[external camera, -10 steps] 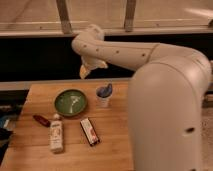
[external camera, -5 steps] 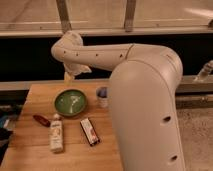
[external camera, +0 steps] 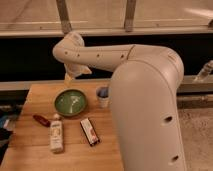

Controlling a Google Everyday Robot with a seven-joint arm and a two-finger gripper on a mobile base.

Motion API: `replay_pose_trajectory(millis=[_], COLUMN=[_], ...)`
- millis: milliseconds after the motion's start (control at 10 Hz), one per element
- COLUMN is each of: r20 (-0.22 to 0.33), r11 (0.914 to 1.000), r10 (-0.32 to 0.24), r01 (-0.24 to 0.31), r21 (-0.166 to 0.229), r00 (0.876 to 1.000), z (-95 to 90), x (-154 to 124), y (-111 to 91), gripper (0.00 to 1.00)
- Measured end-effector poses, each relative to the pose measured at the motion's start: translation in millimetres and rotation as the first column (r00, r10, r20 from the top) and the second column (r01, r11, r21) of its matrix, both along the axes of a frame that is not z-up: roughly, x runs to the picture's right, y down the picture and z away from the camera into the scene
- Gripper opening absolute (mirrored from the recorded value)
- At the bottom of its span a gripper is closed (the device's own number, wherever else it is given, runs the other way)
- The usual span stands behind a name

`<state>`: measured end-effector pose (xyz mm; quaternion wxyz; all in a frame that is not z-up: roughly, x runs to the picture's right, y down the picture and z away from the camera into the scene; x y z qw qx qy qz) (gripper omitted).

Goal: Place the bottle in the ceramic bowl

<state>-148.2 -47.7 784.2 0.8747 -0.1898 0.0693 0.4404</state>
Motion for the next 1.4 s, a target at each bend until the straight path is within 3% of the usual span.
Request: replay_pose_trajectory(millis=[200,500,800,900,1300,1400], r20=[0.04,0.111,0.182,0.191,0.185,0.176], r11=[0.9995,0.9965,0.9903,0.9881,0.9885,0.9863], r10=[-0.022,-0.046,-0.059,-0.064,-0.062,-0.061], r01=[0.023,0.053,0.081,0.089,0.086,0.087], r21=[-0.023,-0.064,-0.114,-0.126,-0.124,-0.141], r00=[0.999,0.993,0.982,0.979,0.981,0.982], z=[-11.5,-38.3,-37.7,-36.6,-35.8,-33.7], x=[-17,-59,-100,-113,-110,-109], y=[30,94,135,145,143,146], gripper=[0.8,0.8,0.8,0.8,0.8,0.8])
